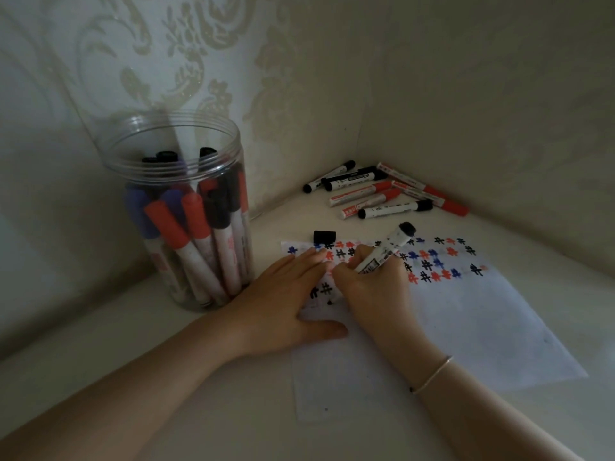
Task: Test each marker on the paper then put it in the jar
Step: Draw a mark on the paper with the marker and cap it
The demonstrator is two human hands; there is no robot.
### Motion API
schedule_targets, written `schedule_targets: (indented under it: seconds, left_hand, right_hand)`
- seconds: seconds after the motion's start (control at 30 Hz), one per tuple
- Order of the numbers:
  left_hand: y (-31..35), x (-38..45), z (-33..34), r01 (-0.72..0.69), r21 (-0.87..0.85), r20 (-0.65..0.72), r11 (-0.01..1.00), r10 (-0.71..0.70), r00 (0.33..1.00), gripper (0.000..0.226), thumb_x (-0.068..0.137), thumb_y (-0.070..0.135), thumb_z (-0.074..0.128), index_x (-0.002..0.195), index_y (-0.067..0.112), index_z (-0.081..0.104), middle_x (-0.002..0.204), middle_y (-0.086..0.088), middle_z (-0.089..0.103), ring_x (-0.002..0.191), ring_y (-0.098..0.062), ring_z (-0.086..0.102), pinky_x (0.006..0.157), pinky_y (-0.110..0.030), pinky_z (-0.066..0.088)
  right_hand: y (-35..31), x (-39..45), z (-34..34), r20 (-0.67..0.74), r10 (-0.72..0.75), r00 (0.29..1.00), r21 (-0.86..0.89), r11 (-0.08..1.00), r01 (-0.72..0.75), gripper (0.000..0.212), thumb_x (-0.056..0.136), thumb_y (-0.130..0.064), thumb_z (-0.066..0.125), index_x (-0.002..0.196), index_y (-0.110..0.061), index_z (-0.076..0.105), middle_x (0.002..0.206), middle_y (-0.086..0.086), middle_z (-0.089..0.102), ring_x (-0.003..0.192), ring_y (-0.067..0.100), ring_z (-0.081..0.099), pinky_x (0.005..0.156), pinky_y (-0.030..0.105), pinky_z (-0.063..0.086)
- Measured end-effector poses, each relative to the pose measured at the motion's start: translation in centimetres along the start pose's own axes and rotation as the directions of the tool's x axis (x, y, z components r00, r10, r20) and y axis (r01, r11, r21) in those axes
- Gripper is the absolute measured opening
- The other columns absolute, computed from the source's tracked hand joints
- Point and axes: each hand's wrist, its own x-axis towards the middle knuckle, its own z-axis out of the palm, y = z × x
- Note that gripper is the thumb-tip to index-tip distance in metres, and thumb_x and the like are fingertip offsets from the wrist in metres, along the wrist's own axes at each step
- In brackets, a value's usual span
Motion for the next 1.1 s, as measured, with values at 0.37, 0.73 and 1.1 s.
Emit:
schedule_targets:
  seconds: [0.37,0.73,1.1]
  left_hand:
    - [-0.07,0.21,-0.10,-0.005,0.023,0.028,1.000,0.004,1.000,0.097,0.080,0.072,0.045,0.153,0.027,-0.002,0.158,0.015,-0.010,0.138,0.009,-0.017,0.113,-0.014,-0.012]
    - [-0.19,0.33,-0.04,-0.004,0.021,0.022,1.000,0.004,1.000,0.098,0.081,0.071,0.047,0.152,0.026,-0.005,0.157,0.017,-0.012,0.137,0.010,-0.019,0.111,-0.012,-0.014]
    - [-0.02,0.17,-0.05,-0.003,-0.006,0.016,1.000,0.003,1.000,0.096,0.082,0.069,0.049,0.152,0.028,-0.002,0.153,0.023,-0.015,0.127,0.017,-0.020,0.095,0.000,-0.021]
  right_hand:
    - [-0.32,0.08,-0.27,0.009,-0.017,1.000,0.016,1.000,0.017,0.027,0.076,0.000,0.062,0.054,-0.007,0.049,0.037,-0.003,0.050,0.033,0.009,0.049,0.038,0.019,0.041]
    - [0.01,0.29,-0.20,-0.016,-0.014,1.000,0.021,1.000,0.014,0.029,0.078,-0.001,0.061,0.055,-0.009,0.046,0.038,-0.006,0.046,0.038,0.013,0.050,0.039,0.019,0.039]
    - [-0.08,0.42,-0.92,-0.052,0.035,0.998,0.180,0.983,-0.025,0.028,0.084,-0.006,0.065,0.062,-0.007,0.048,0.047,0.003,0.048,0.039,0.008,0.044,0.042,0.020,0.040]
